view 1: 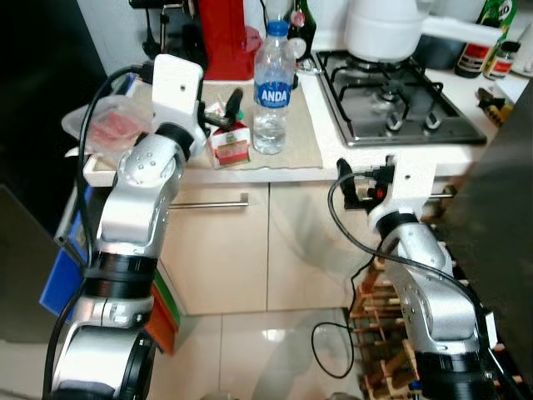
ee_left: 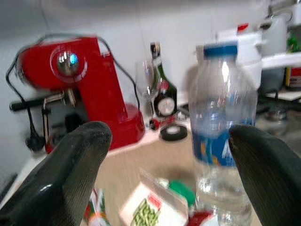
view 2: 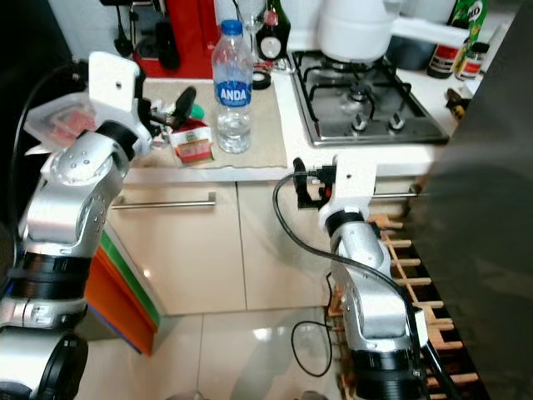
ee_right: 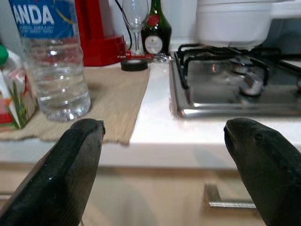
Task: Restocking fridge
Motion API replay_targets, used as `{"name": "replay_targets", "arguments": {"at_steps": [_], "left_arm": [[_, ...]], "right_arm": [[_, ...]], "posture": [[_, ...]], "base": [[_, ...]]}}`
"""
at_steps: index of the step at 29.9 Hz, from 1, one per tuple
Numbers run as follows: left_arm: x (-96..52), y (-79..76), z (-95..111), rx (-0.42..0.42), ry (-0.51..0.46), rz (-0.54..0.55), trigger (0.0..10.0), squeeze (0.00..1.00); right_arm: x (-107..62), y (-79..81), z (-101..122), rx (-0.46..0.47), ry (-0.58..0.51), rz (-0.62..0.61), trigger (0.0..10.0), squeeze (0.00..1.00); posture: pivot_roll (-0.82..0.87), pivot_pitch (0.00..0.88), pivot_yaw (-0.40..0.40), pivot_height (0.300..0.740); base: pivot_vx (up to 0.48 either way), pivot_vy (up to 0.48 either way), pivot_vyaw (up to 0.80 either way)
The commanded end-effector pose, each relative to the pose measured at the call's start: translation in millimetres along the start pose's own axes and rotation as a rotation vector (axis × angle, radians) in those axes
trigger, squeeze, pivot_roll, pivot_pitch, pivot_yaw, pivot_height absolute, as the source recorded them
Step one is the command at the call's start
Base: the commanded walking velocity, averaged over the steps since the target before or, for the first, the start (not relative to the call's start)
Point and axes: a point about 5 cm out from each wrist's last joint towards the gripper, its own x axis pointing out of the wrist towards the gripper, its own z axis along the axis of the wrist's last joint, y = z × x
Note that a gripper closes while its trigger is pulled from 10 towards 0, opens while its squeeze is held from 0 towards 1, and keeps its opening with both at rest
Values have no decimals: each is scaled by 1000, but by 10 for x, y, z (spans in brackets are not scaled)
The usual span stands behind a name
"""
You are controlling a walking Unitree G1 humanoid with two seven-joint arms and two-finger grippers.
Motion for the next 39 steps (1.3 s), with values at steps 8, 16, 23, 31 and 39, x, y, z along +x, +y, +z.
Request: {"name": "replay_targets", "arguments": {"at_steps": [8,16,23,31,39], "left_arm": [[219,189,219,-48,-16,-26,10000,0],[219,368,117,-67,47,-95,10000,0],[189,523,-12,-63,83,-60,10000,0],[200,593,-105,-98,117,-183,10000,0],[262,567,-4,-87,84,-329,10000,0]], "right_arm": [[-136,-57,3,-11,6,-31,10000,71],[-157,-36,-34,-2,32,-1,10000,75],[-111,-65,-38,-12,41,24,10000,71],[72,-35,8,2,31,72,10000,67],[122,32,7,16,28,104,10000,71]], "posture": [[-97,14,80,730],[-93,19,58,730],[-92,5,3,730],[-69,0,3,730],[-61,0,6,730]], "base": [[0,0,0],[0,0,0],[0,0,0],[0,0,0],[0,0,0]]}}
